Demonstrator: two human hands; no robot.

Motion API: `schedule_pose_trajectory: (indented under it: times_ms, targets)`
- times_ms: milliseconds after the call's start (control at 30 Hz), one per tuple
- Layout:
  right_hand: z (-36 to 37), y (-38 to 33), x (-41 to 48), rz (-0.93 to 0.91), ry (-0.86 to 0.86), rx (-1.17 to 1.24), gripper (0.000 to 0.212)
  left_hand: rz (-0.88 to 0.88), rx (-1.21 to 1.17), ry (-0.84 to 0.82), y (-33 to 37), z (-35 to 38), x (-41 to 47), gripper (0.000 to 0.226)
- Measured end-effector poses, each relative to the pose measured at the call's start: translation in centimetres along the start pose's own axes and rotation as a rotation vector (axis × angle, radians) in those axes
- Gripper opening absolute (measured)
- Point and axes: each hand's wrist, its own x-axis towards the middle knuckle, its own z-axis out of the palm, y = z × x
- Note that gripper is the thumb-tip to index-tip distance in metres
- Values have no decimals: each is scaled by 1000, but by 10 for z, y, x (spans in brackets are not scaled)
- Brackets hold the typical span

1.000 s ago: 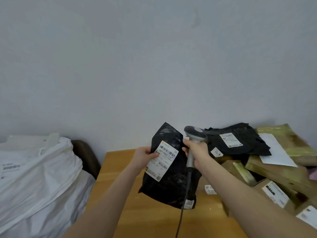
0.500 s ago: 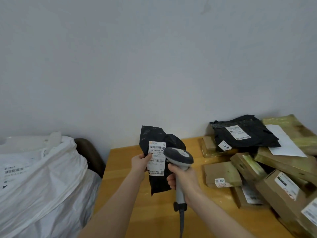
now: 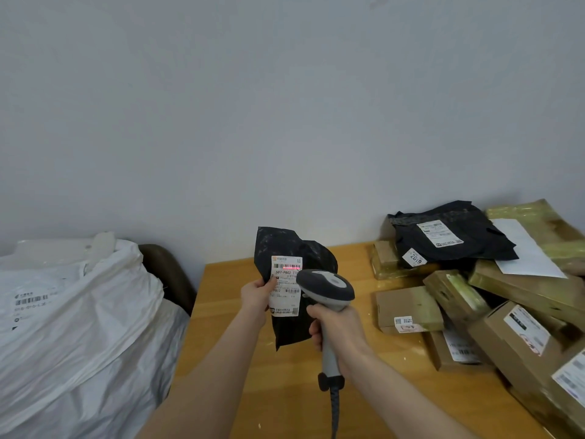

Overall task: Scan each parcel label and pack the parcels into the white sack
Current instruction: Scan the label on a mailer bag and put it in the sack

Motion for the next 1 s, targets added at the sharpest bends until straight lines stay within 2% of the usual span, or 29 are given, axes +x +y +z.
schedule_pose_trajectory:
  times_ms: [1000]
  targets:
    - [-5, -2, -1, 17, -49, 16, 20, 27, -21, 26, 0, -6, -8, 3]
